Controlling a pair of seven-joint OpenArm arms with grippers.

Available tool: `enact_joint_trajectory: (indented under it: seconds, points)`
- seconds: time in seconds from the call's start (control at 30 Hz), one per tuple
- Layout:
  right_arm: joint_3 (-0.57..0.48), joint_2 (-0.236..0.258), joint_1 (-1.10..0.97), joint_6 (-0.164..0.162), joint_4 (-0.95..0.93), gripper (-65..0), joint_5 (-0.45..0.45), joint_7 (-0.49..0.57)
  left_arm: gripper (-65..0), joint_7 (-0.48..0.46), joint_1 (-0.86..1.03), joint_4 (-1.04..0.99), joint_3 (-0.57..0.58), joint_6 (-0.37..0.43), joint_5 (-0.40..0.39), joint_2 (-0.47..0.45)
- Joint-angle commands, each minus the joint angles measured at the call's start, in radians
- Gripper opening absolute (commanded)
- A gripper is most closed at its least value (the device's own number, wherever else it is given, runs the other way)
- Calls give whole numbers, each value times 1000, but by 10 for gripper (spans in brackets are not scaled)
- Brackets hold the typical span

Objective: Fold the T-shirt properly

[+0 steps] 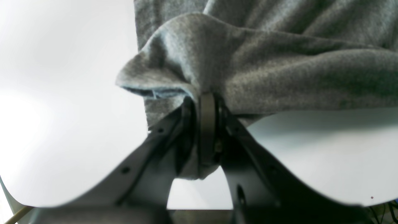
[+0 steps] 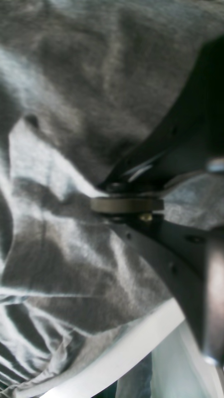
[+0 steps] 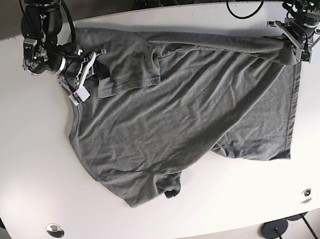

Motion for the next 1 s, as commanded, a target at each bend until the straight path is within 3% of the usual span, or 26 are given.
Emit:
enact_joint_trajectory:
  seconds: [0.03, 0.23, 0.4, 0.53, 0.6, 0.77, 1.0]
  points:
    - [7, 8, 8, 2, 41, -634, 19, 15, -650, -12, -3, 19, -4, 6, -14, -16]
    - [104, 6, -93, 2, 232, -634, 26, 8, -650, -10, -1, 191, -12, 6, -16, 29]
    - [115, 10, -205, 2, 318, -634, 27, 10, -650, -10, 5, 211, -15, 6, -16, 47]
    - [115, -29, -208, 2, 285, -628, 21, 15, -650, -10, 16, 208, -17, 6, -14, 47]
    - [115, -32, -188, 2, 282, -579, 19, 15, -650, -10, 17, 206, -17, 6, -14, 43]
    - [115, -29, -162, 2, 279, -317, 19, 28, -650, -10, 16, 191, -15, 6, -11, 41]
    - [107, -9, -102, 2, 127, -304, 23, 64, -650, -10, 16, 187, -9, 6, -11, 41]
